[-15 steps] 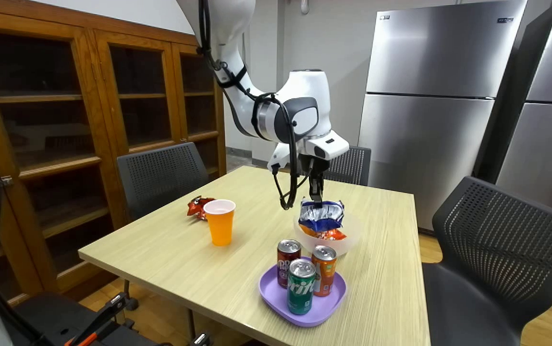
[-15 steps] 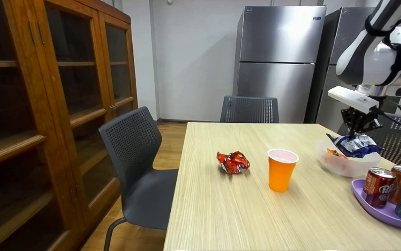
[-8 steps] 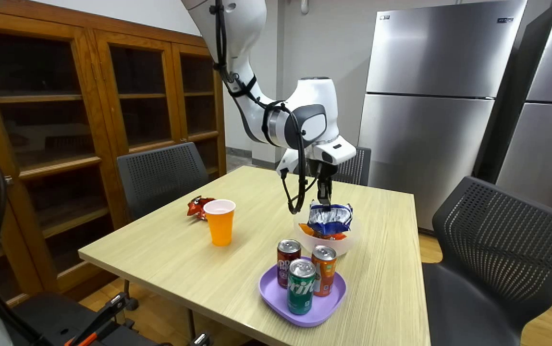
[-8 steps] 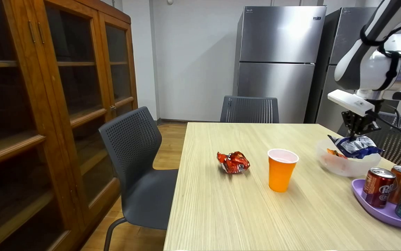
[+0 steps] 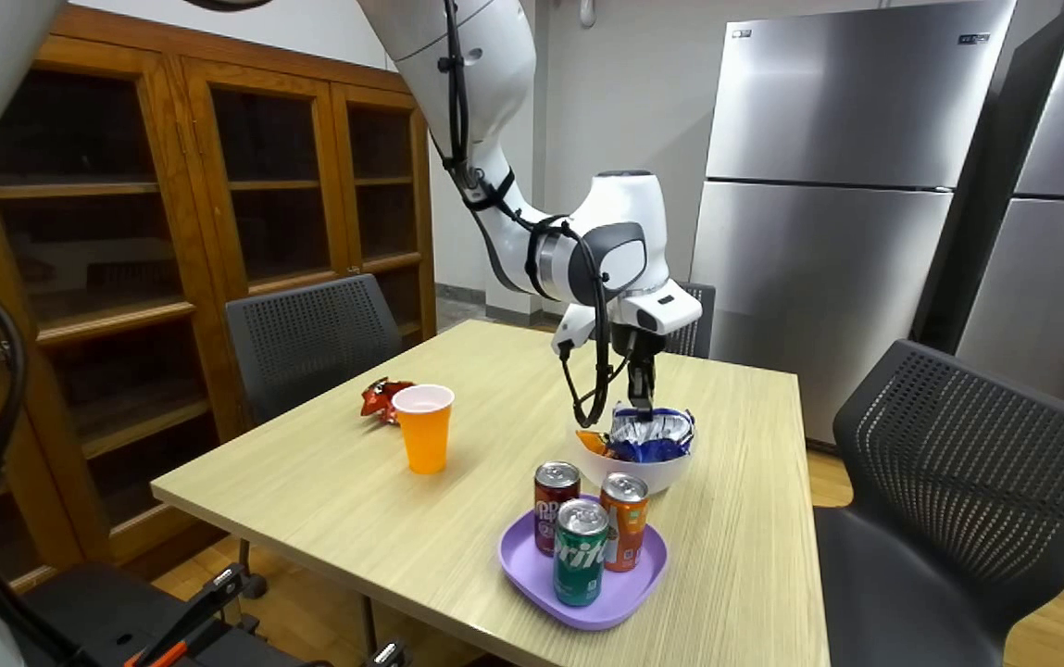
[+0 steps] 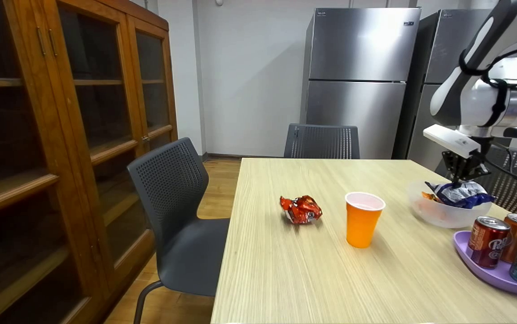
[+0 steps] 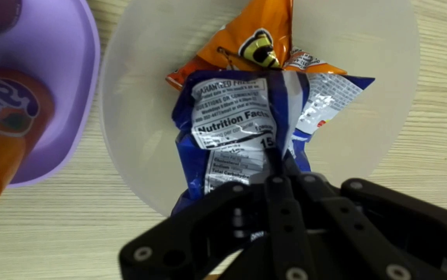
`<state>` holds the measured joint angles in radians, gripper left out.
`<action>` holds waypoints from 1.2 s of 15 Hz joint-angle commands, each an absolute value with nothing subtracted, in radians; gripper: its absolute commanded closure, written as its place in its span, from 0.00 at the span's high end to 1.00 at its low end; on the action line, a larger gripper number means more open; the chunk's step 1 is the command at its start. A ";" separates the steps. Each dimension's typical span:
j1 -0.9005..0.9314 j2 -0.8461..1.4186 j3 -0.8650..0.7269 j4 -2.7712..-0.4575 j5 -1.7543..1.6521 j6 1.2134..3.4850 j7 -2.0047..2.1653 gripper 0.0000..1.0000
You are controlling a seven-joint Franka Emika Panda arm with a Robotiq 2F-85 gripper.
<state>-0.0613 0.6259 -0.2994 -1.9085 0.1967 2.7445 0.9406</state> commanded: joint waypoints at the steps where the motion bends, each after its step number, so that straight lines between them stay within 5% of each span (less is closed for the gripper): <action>1: -0.076 0.661 -0.287 -1.851 0.211 2.694 0.956 0.00; 2: -0.075 0.664 -0.287 -1.850 0.211 2.693 0.956 0.00; 4: -0.072 0.663 -0.288 -1.852 0.212 2.692 0.957 0.28; 13: -0.008 0.578 -0.301 -1.920 0.191 2.730 0.973 0.93; 18: 0.074 0.508 -0.306 -1.960 0.154 2.725 0.992 1.00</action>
<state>0.0239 0.5835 -0.2983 -1.8998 0.1949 2.7337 0.9454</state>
